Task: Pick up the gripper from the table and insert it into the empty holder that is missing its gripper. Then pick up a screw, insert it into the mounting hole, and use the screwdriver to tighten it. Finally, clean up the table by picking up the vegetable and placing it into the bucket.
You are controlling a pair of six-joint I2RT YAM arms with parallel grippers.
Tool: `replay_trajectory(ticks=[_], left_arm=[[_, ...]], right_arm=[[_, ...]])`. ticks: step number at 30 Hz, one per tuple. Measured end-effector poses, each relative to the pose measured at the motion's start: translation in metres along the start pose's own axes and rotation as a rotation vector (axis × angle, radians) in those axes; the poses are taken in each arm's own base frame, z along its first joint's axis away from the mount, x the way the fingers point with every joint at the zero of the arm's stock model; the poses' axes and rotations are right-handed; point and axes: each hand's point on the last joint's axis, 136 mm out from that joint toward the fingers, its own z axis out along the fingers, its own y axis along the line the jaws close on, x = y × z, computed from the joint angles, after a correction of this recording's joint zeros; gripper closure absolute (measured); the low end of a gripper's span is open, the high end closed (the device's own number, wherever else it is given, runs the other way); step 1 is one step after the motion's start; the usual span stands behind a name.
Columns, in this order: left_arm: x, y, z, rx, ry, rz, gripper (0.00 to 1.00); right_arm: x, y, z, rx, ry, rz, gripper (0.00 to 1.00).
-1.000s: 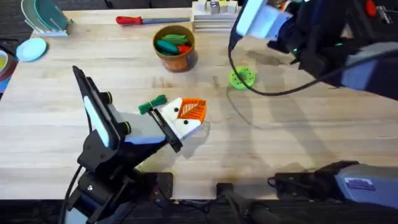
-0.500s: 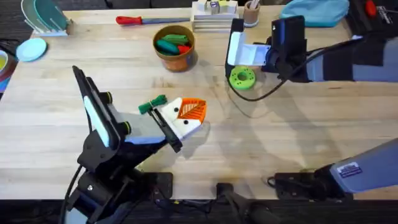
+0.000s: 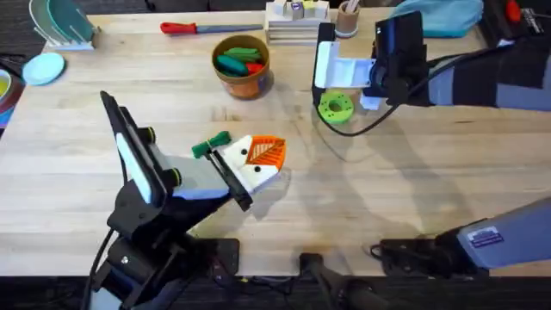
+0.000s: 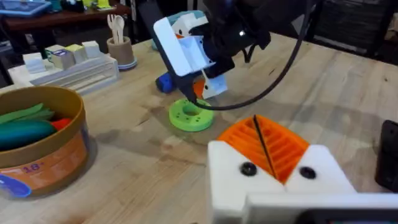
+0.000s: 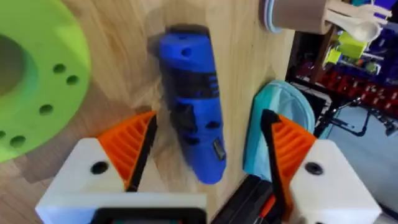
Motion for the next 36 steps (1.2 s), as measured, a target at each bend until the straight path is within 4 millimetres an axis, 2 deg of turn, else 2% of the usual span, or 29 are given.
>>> replay_trajectory(ticks=[7,12,13,17,20,21,26,29,33,36], left_arm=[[0.000,0.000,0.000,0.000,0.000,0.000,0.996],[0.000,0.000,0.000,0.000,0.000,0.000,0.996],[0.000,0.000,0.000,0.000,0.000,0.002,0.972],[0.000,0.000,0.000,0.000,0.000,0.003,0.521],[0.000,0.000,0.000,0.000,0.000,0.001,0.063],[0.000,0.000,0.000,-0.001,0.000,0.001,0.023],[0.000,0.000,0.000,-0.001,0.000,0.000,0.008],[0.000,0.001,0.000,-0.006,-0.001,0.000,0.008],[-0.003,0.003,0.000,-0.018,-0.012,-0.011,0.008],[0.002,0.007,-0.004,-0.054,0.047,-0.078,0.008]], right_arm=[[-0.003,0.003,-0.006,-0.003,0.019,0.075,0.010],[-0.008,0.010,-0.019,-0.032,0.004,0.186,0.010],[-0.008,0.012,-0.022,-0.040,0.003,0.211,0.010],[-0.004,0.008,-0.039,-0.042,-0.007,0.336,0.010],[-0.002,-0.007,-0.057,-0.011,-0.033,0.469,0.010],[-0.001,-0.012,-0.064,-0.001,-0.043,0.513,0.009],[0.001,-0.027,-0.092,0.027,-0.085,0.677,0.010],[-0.002,-0.031,-0.102,0.035,-0.109,0.722,0.009],[-0.010,-0.028,-0.109,0.020,-0.126,0.732,0.007],[-0.018,-0.019,-0.112,-0.006,-0.133,0.715,0.010]])
